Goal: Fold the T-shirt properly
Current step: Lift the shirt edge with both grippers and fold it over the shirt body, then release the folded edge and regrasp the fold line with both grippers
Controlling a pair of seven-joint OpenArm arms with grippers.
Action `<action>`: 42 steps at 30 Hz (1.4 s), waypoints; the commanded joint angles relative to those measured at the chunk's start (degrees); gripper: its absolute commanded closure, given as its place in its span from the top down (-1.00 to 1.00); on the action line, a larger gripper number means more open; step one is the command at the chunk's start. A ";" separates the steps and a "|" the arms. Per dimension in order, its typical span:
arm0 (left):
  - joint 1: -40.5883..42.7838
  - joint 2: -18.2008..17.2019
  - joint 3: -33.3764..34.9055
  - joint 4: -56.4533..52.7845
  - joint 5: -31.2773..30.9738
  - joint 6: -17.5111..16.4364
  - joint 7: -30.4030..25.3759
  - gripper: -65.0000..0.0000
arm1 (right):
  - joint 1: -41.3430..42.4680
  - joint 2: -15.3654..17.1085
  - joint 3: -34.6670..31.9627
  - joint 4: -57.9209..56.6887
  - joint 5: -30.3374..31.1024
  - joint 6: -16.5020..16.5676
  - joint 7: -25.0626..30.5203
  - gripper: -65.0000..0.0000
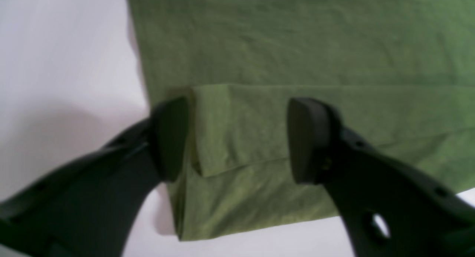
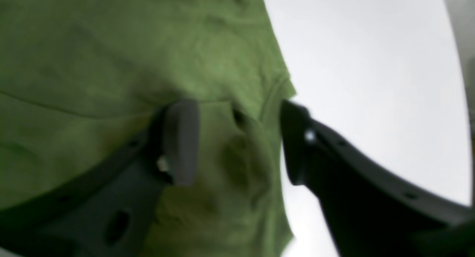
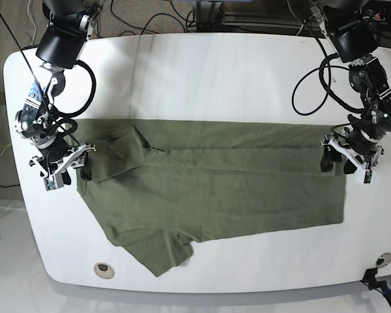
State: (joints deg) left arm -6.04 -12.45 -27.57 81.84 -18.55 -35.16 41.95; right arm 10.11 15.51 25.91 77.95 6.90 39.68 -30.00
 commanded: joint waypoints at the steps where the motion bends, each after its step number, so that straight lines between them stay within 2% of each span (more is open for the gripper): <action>1: -1.21 -0.87 -0.08 1.19 0.74 -0.32 -2.70 0.33 | 0.92 0.89 0.24 1.48 -2.19 0.32 1.38 0.20; 3: -0.51 -0.96 -0.25 2.51 1.71 -0.32 -3.32 0.36 | -0.66 1.33 0.68 3.15 -2.37 0.32 1.47 0.22; 6: 4.94 -1.57 -0.16 8.57 2.50 -0.32 -6.31 0.36 | -6.28 2.47 0.77 8.60 -2.54 0.32 3.32 0.23; 10: 12.68 -1.57 -0.08 17.01 2.50 -0.40 -10.79 0.36 | -13.58 2.21 3.76 15.10 -2.02 0.32 3.41 0.23; 12: 15.41 -1.57 -0.08 20.00 2.50 -0.40 -10.88 0.36 | -15.78 1.42 6.66 14.75 -2.02 0.32 3.49 0.23; 16: 18.22 -1.57 -0.25 22.55 2.50 -0.40 -10.88 0.36 | -16.22 -0.43 10.35 10.71 -1.93 0.32 5.16 0.23; 20: 19.36 -1.57 -1.22 22.82 2.59 -0.40 -10.88 0.36 | -15.87 -0.43 11.32 5.26 -1.67 0.32 7.01 0.23; 24: 19.36 -1.57 -2.36 22.82 2.59 -0.40 -10.88 0.36 | -15.78 0.10 11.32 0.77 3.26 0.32 7.36 0.23; 28: 19.63 -1.57 -3.24 22.73 2.59 -0.40 -10.88 0.36 | -15.69 0.54 11.23 -2.13 3.52 0.32 7.80 0.23; 31: 20.24 -1.57 -3.42 22.73 2.59 -0.40 -10.88 0.36 | -15.69 0.36 10.97 -3.97 3.52 0.32 10.09 0.23; 42: 20.50 -1.57 -4.65 22.46 2.59 -0.40 -10.88 0.36 | -14.99 -1.22 10.88 -4.33 3.61 0.32 10.17 0.21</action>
State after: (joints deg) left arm 14.76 -13.10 -30.98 103.46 -15.03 -35.68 32.51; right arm -5.28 13.50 36.67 72.79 10.35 39.88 -19.73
